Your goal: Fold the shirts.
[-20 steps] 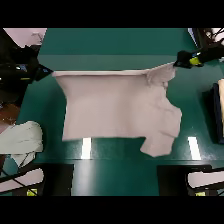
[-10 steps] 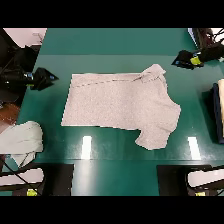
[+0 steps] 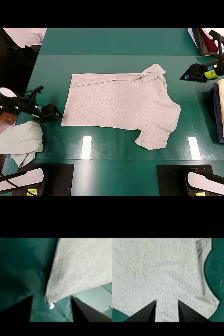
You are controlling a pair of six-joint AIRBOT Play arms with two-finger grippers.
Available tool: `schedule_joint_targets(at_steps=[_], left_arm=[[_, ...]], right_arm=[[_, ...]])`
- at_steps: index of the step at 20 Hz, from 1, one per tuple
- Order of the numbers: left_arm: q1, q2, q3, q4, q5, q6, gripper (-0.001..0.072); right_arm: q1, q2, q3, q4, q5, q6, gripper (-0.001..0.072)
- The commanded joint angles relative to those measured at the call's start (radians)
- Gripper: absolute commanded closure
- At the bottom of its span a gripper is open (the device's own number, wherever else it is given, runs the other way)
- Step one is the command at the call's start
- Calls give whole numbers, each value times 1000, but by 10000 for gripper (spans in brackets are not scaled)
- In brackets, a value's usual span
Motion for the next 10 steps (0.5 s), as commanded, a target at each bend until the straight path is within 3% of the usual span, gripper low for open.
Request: schedule_joint_targets(at_steps=[1, 5, 6, 8, 10], left_arm=[[0, 4, -66, 1, 41, 6, 156], [-63, 3, -66, -46, 63, 31, 157], [-83, 4, -65, -46, 79, 29, 196], [-98, 4, -58, -60, 109, 24, 694], [-98, 5, -29, -79, 108, 19, 688]], right_arm=[[-5, 99, -140, 0, -47, -8, 404], [-36, 167, -273, 0, -56, -8, 404], [-62, 187, -313, 0, -55, -8, 404], [-139, 227, -404, 0, -52, -7, 404], [-239, 264, -515, 0, -56, -7, 401]])
